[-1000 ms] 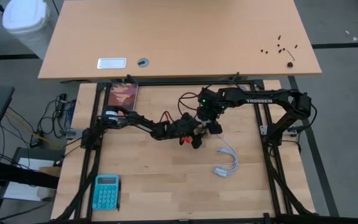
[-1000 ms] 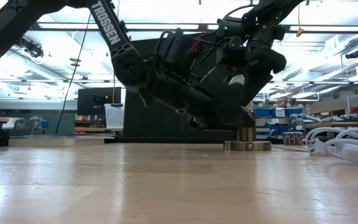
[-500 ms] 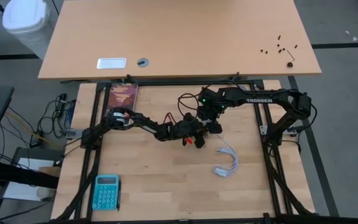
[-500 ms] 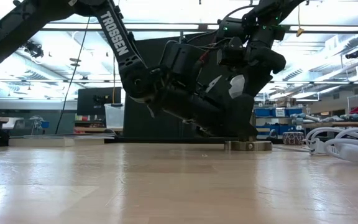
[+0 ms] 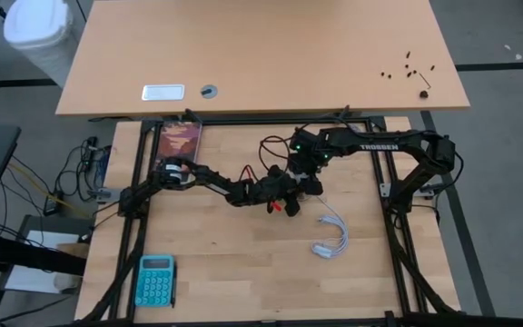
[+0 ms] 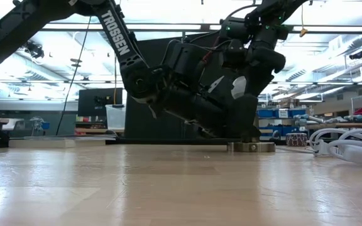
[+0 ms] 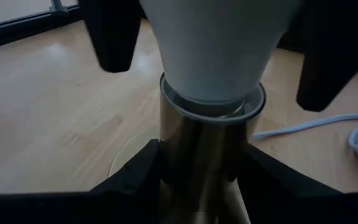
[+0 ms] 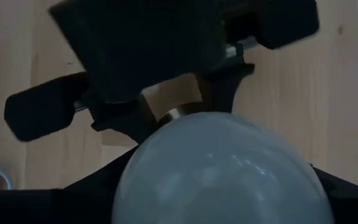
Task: Screw lightbulb
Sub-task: Insert the white lightbulb into the lamp
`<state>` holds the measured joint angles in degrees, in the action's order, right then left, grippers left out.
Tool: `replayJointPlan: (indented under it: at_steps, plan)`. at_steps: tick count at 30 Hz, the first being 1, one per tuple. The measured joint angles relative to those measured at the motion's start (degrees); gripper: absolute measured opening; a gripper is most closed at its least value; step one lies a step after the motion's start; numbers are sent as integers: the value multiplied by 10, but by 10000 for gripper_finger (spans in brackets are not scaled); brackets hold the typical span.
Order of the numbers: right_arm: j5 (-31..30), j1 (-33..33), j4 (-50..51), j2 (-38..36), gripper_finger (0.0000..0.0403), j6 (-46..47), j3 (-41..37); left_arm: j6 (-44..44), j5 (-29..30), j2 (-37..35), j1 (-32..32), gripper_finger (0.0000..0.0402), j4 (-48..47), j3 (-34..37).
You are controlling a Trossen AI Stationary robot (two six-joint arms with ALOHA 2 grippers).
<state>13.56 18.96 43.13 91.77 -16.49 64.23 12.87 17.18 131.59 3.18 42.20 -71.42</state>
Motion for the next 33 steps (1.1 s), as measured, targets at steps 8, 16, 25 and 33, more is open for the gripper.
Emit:
replayJointPlan:
  at_steps: [8,16,25,33]
  plan:
    - [-9,-2,-4,0,259,180,0,8,12,-1,-6,175,-5,0]
    - [-24,-23,15,3,273,324,-4,13,19,-1,-10,176,-12,0]
    - [-25,-39,37,-8,232,359,-3,17,17,-1,-11,177,-17,0]
    - [3,-29,64,-81,237,280,-1,25,23,-2,-9,177,-25,0]
